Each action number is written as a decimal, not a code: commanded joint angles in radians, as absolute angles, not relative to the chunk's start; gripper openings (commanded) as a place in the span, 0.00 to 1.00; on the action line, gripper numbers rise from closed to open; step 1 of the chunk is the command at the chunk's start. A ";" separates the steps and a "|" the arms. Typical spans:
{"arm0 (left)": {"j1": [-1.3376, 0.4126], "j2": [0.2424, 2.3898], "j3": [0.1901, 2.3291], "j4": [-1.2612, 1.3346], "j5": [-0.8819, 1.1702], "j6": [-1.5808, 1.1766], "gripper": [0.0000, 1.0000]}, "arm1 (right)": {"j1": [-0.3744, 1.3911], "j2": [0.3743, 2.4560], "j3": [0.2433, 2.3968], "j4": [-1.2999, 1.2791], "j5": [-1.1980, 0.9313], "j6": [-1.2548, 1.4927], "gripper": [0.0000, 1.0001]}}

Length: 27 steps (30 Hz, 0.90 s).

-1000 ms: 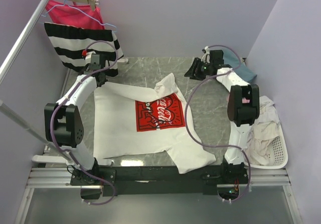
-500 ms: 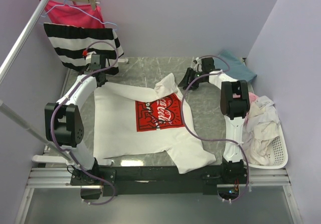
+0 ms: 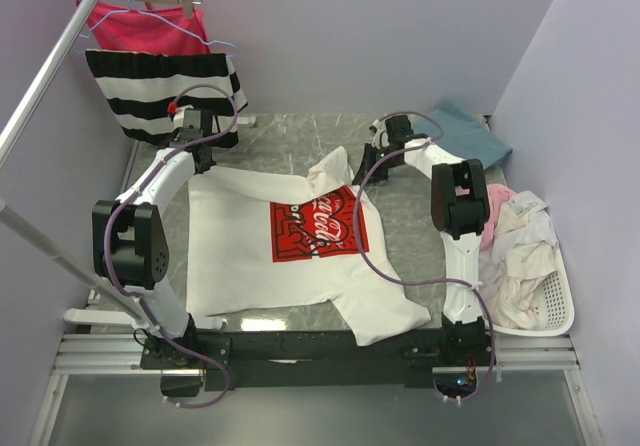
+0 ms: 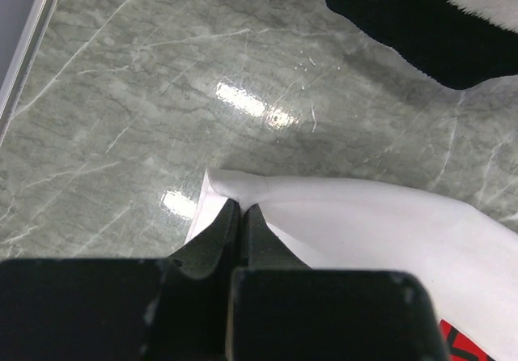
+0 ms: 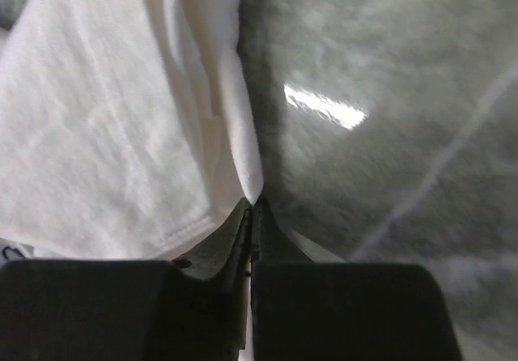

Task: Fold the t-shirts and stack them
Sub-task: Grap the side of the flattened tshirt furthest away from the robot with both arms

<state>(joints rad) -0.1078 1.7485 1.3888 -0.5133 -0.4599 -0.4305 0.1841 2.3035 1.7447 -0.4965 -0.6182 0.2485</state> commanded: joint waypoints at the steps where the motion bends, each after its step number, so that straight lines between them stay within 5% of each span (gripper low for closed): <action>1: -0.100 1.740 1.414 -0.499 -0.456 -0.416 0.01 | 0.169 2.137 1.655 -0.448 -0.454 0.247 0.00; 9: -0.097 1.749 1.410 -0.489 -0.443 -0.417 0.01 | 0.161 1.706 1.373 -0.387 0.061 0.308 0.00; 12: -0.097 1.756 1.405 -0.482 -0.428 -0.419 0.01 | 0.161 1.644 1.316 -0.327 0.068 0.311 0.00; 15: -0.097 1.766 1.408 -0.480 -0.416 -0.420 0.01 | 0.163 1.733 1.394 -0.368 -0.050 0.302 0.00; 23: -0.097 1.773 1.416 -0.479 -0.394 -0.419 0.01 | 0.239 2.109 1.676 -0.406 -0.786 0.318 0.00; 27: -0.097 1.786 1.420 -0.480 -0.393 -0.416 0.01 | 0.356 2.204 1.824 -0.610 -0.839 0.171 0.00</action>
<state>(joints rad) -0.1013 1.7813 1.3888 -0.5049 -0.4049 -0.4301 0.2298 2.1822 1.6741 -0.4450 -0.5922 0.2943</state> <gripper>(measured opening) 0.024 0.007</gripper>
